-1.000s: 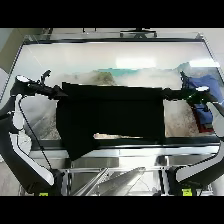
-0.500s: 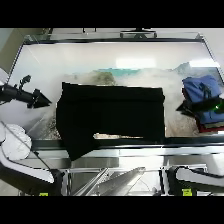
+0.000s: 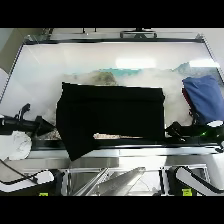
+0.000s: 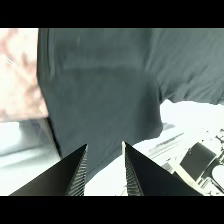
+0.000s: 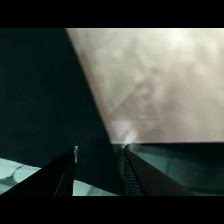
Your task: Fold the shirts.
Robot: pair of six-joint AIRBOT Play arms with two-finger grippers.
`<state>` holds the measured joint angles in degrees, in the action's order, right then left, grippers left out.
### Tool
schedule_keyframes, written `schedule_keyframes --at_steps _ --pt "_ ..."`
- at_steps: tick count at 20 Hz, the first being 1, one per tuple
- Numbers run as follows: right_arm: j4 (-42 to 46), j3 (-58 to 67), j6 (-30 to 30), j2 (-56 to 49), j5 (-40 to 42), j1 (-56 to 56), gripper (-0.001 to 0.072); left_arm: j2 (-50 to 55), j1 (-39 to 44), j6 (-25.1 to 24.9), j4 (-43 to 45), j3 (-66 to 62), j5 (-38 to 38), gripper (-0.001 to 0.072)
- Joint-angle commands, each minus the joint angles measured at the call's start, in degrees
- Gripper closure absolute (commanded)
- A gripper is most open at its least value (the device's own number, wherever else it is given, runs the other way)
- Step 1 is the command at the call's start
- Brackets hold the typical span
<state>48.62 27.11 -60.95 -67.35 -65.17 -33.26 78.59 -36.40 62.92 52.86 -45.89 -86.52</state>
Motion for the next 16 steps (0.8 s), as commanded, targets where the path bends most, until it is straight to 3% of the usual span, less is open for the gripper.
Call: schedule_keyframes --at_steps 1,4,10,16 --pt "-9.6 -3.8 8.3 -1.3 2.2 -0.1 0.0364 -4.6 -1.1 -0.5 0.5 9.4 5.6 0.0461" --pt "-13.4 -3.8 10.9 -3.2 2.6 -0.1 0.0364 -4.9 -0.9 -0.4 4.8 14.6 10.6 0.046" --pt "-14.4 -3.8 11.7 -3.7 2.3 1.9 0.0364 1.5 4.8 -0.6 2.4 16.3 16.3 0.046" --pt "-14.4 -3.8 11.7 -3.7 2.1 2.3 0.0364 3.7 15.6 -5.0 -8.1 10.9 15.8 0.0465"
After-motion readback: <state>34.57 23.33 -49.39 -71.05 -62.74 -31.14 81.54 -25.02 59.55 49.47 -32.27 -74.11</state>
